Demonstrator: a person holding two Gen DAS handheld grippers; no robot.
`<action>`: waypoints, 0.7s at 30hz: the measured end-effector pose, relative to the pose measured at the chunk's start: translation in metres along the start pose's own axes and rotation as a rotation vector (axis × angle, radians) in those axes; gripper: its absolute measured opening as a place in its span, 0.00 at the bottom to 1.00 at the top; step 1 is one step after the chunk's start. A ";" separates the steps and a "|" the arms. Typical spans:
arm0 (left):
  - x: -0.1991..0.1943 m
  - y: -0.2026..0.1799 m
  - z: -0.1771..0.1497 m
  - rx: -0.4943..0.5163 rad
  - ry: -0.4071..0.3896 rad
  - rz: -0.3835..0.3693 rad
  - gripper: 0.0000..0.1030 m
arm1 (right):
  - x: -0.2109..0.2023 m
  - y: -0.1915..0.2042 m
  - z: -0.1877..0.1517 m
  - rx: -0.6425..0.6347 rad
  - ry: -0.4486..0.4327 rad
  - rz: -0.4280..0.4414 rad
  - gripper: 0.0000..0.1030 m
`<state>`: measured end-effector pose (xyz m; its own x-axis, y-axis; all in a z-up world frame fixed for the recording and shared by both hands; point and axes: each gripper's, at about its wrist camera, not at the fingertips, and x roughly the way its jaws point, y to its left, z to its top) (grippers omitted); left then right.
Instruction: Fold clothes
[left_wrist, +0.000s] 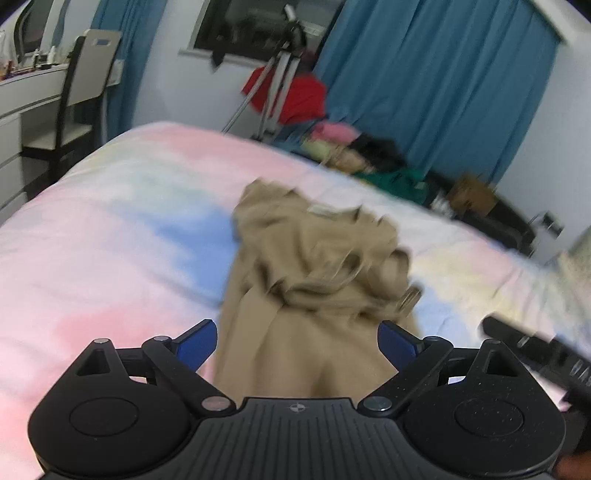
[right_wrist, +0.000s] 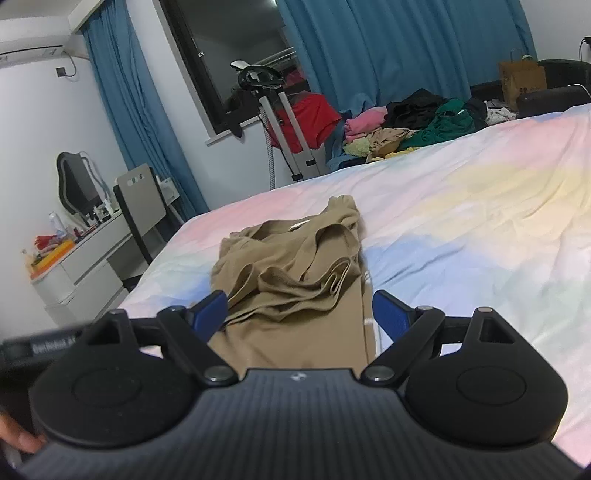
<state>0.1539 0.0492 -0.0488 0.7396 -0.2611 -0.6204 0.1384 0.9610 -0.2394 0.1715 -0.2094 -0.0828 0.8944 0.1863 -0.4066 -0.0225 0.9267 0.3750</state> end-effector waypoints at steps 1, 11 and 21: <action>-0.001 0.002 -0.001 0.023 0.006 0.042 0.92 | 0.001 0.000 -0.001 -0.007 0.004 -0.009 0.85; 0.031 0.032 -0.009 -0.030 0.039 0.093 0.92 | 0.047 -0.030 -0.029 0.076 0.161 -0.085 0.84; 0.061 0.043 -0.020 0.029 0.077 0.301 0.97 | 0.070 -0.044 -0.046 0.012 0.233 -0.209 0.83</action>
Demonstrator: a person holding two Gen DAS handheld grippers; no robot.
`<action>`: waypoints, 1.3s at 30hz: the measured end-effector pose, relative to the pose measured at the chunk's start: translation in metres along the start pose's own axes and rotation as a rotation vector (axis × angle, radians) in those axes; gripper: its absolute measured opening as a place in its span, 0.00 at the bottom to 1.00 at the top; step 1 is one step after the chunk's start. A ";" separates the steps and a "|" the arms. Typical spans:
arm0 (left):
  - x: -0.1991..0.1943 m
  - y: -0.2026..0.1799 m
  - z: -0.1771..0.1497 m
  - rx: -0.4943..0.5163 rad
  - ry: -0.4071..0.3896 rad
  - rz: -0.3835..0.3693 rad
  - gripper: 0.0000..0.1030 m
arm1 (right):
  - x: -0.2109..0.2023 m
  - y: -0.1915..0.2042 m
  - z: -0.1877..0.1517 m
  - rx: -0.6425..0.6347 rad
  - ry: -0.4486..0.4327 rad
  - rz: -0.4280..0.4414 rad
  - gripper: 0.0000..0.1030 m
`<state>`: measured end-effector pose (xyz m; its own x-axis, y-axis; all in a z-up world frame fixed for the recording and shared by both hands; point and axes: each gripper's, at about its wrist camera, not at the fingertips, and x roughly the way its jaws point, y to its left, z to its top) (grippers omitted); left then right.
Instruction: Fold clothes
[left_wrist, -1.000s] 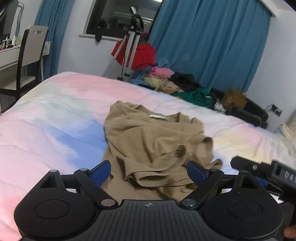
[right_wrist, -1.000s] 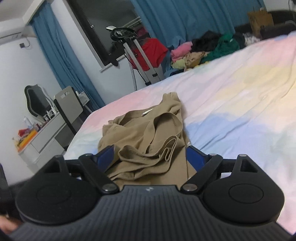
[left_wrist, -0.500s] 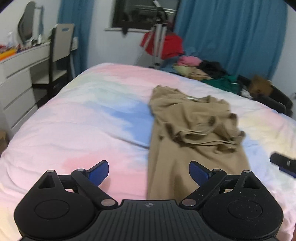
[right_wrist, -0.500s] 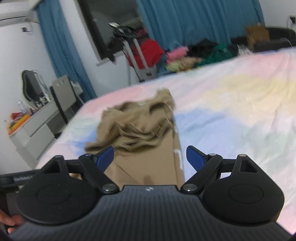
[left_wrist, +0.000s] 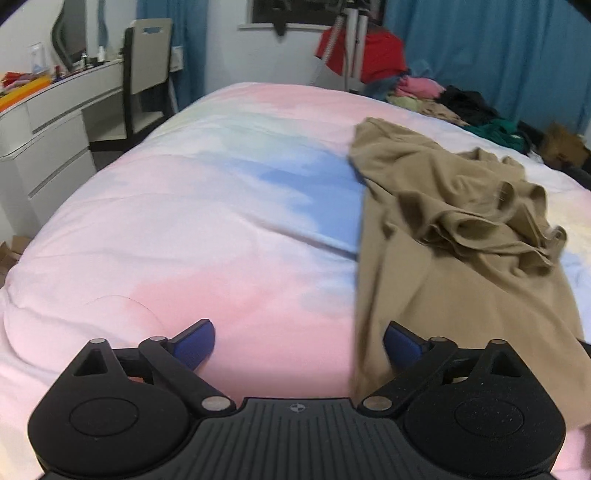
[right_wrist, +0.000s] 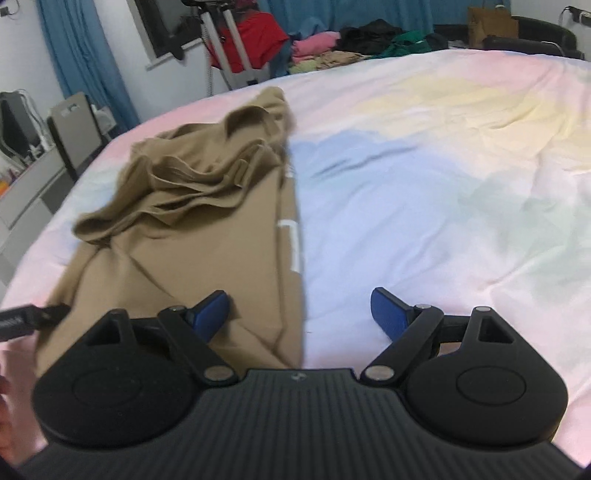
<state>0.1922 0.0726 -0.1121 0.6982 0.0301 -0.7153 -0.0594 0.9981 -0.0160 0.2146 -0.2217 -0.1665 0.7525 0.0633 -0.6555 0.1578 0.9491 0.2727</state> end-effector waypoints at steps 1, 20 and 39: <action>-0.002 0.001 0.001 0.004 -0.009 0.013 0.97 | -0.001 -0.001 0.000 0.007 -0.003 -0.007 0.83; -0.041 0.016 -0.027 -0.485 0.351 -0.624 0.96 | -0.007 -0.007 -0.001 0.074 -0.019 -0.060 0.83; -0.009 0.043 -0.051 -0.775 0.259 -0.642 0.46 | -0.020 -0.013 0.000 0.150 -0.056 -0.036 0.84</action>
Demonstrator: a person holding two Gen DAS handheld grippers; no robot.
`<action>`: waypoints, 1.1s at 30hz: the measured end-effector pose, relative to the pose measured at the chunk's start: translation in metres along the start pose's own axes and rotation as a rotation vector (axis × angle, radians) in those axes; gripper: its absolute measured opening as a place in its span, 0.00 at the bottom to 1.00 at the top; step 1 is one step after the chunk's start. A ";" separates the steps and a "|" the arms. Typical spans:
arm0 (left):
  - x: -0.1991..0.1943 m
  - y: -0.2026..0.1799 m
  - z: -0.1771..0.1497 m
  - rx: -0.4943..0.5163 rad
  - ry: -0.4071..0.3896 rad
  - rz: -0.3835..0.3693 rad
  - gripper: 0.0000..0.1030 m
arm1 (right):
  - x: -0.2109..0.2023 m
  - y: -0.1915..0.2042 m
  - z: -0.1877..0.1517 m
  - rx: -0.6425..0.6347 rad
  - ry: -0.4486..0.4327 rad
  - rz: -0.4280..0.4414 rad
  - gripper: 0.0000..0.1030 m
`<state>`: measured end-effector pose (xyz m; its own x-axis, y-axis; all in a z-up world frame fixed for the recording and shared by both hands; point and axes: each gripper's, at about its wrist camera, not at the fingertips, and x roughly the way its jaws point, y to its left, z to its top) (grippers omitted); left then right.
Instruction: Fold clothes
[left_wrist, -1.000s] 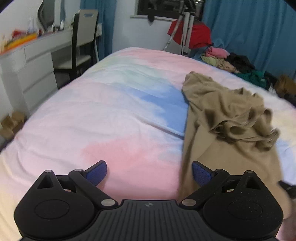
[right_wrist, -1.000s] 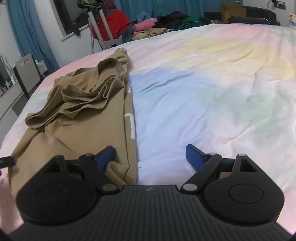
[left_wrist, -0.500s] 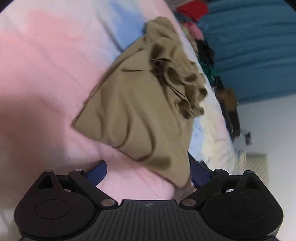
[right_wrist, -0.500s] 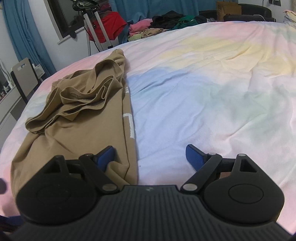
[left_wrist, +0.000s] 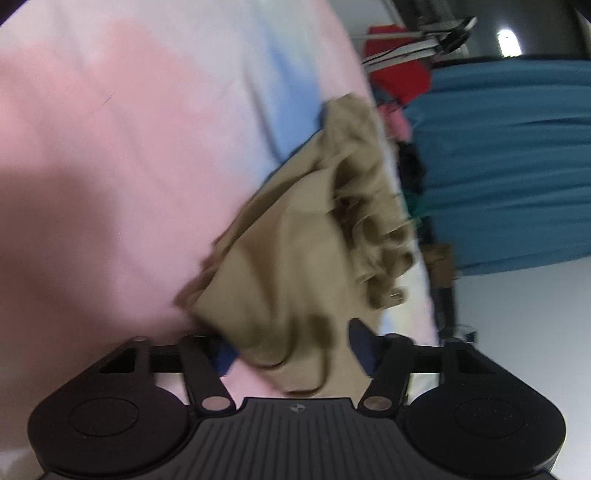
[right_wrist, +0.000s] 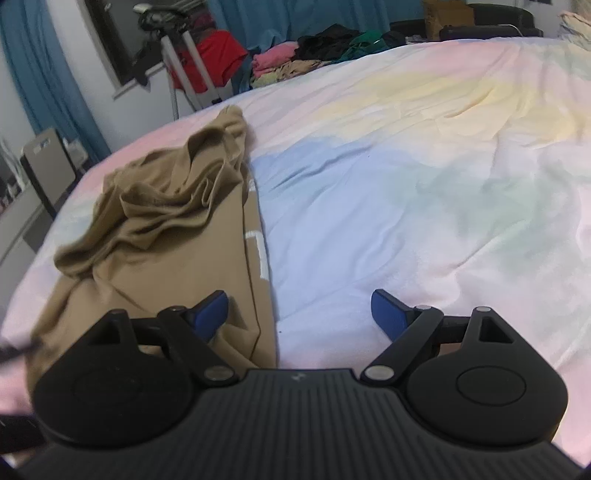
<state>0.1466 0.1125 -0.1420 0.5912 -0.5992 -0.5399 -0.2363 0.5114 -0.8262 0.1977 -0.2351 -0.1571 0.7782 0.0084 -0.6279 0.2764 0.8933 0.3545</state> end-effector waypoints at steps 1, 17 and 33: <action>-0.001 0.001 -0.001 0.001 -0.012 0.006 0.44 | -0.008 -0.001 0.002 0.035 -0.012 0.031 0.84; -0.028 -0.008 -0.003 0.037 -0.158 -0.091 0.13 | -0.004 -0.008 -0.041 0.577 0.275 0.553 0.71; -0.060 -0.058 -0.010 0.215 -0.257 -0.173 0.09 | -0.039 -0.020 -0.011 0.509 -0.019 0.489 0.14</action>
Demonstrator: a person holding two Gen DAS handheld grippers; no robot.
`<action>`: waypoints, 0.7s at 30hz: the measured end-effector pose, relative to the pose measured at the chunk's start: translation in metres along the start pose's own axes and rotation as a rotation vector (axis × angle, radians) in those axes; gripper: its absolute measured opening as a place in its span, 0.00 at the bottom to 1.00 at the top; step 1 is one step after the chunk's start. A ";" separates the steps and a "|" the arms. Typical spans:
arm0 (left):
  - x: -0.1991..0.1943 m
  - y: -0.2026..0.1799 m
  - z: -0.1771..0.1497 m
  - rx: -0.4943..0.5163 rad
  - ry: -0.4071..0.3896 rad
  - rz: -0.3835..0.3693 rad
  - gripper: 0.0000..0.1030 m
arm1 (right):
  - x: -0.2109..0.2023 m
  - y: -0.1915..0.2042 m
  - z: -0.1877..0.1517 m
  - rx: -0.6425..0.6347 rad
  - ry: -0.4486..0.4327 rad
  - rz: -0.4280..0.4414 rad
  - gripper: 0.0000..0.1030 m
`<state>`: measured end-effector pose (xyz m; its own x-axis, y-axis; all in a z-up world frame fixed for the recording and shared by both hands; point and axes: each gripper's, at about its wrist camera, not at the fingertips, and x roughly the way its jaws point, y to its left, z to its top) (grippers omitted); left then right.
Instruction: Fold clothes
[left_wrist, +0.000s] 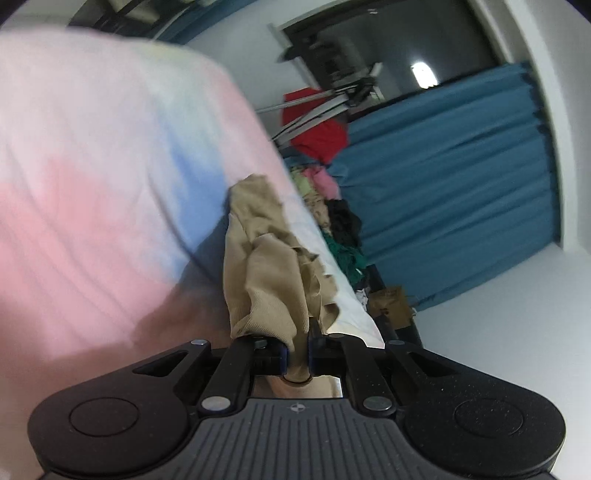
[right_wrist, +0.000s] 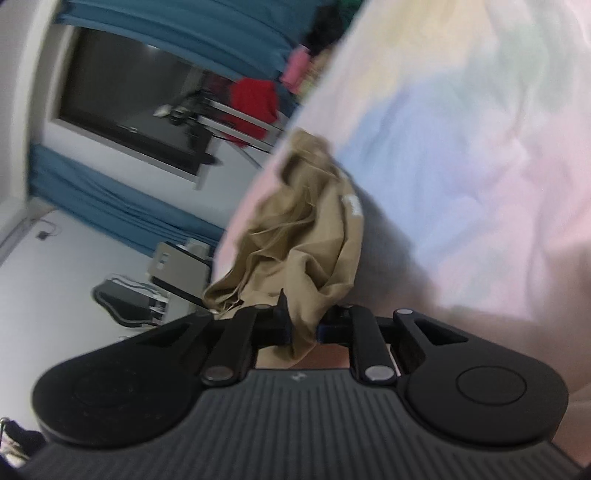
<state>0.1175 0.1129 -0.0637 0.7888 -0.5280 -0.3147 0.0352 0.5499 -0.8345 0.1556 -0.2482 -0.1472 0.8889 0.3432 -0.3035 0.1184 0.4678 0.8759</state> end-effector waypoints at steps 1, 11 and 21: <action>-0.006 -0.006 0.001 0.015 -0.011 -0.019 0.09 | -0.008 0.009 0.002 -0.016 -0.013 0.017 0.14; -0.120 -0.043 -0.040 -0.005 -0.054 -0.114 0.09 | -0.108 0.062 -0.013 -0.111 -0.034 0.109 0.14; -0.162 -0.051 -0.063 0.048 -0.039 -0.039 0.11 | -0.150 0.070 -0.023 -0.131 0.034 0.100 0.14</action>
<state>-0.0511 0.1298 0.0010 0.8094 -0.5247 -0.2638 0.0949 0.5602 -0.8229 0.0200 -0.2486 -0.0491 0.8778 0.4194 -0.2315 -0.0305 0.5311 0.8467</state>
